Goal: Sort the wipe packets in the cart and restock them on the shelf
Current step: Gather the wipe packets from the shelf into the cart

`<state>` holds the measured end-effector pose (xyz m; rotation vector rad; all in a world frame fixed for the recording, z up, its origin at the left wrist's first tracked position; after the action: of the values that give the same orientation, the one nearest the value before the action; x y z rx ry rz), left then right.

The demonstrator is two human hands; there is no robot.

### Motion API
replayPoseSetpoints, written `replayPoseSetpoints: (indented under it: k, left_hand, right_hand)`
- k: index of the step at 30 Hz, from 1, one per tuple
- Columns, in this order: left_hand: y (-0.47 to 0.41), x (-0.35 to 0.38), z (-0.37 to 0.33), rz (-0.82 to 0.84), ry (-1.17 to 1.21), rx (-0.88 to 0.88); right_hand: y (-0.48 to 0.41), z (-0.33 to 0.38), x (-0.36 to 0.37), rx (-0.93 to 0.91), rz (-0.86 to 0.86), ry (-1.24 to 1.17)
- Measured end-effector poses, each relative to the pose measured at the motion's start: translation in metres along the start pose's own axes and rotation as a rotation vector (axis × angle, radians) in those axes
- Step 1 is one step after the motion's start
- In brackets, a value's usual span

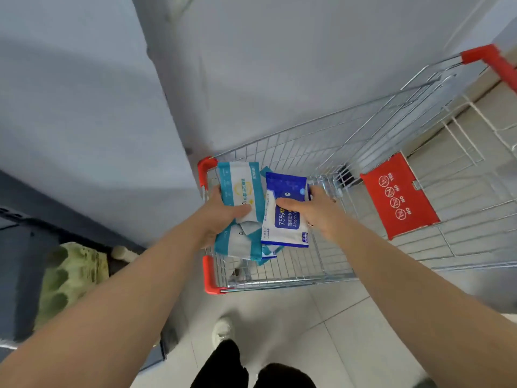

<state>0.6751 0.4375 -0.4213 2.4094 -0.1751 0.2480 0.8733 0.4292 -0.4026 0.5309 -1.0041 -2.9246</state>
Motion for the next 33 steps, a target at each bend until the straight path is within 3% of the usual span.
replayPoseSetpoints:
  k: [8,17,20,23,28,33]
  left_hand:
    - [-0.1,-0.021,0.117,-0.123,-0.064,-0.177]
    - [-0.154,-0.04,0.2,-0.234,-0.297,-0.257]
    - [-0.156,-0.048,0.207,-0.256,-0.49,-0.256]
    - [-0.155,-0.049,0.2,-0.289,-0.663,-0.231]
    - [-0.15,-0.043,0.176,-0.296,-0.89,-0.206]
    - [-0.131,-0.03,0.12,-0.304,-1.086,-0.111]
  right_hand:
    - [-0.115,-0.108,0.043,0.108,0.305,0.194]
    - [-0.183,-0.19,0.079,0.082,0.476,0.318]
    - [-0.189,-0.215,0.088,0.03,0.486,0.629]
    - [-0.183,-0.245,0.095,0.12,0.492,0.794]
    - [-0.177,-0.223,0.087,0.08,0.435,1.07]
    - [-0.165,-0.132,0.07,-0.159,0.342,0.87]
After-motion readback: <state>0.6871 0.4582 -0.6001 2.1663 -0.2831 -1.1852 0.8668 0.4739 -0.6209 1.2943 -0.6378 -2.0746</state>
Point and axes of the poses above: each hand's wrist, its own y-axis away from the middle knuckle, its own x-axis out of the palm, z = x × y, the point moved 10 cm from there along -y, towards the middle knuckle, and after that the axes turned 10 degrees about y, right-handed, at the moved point
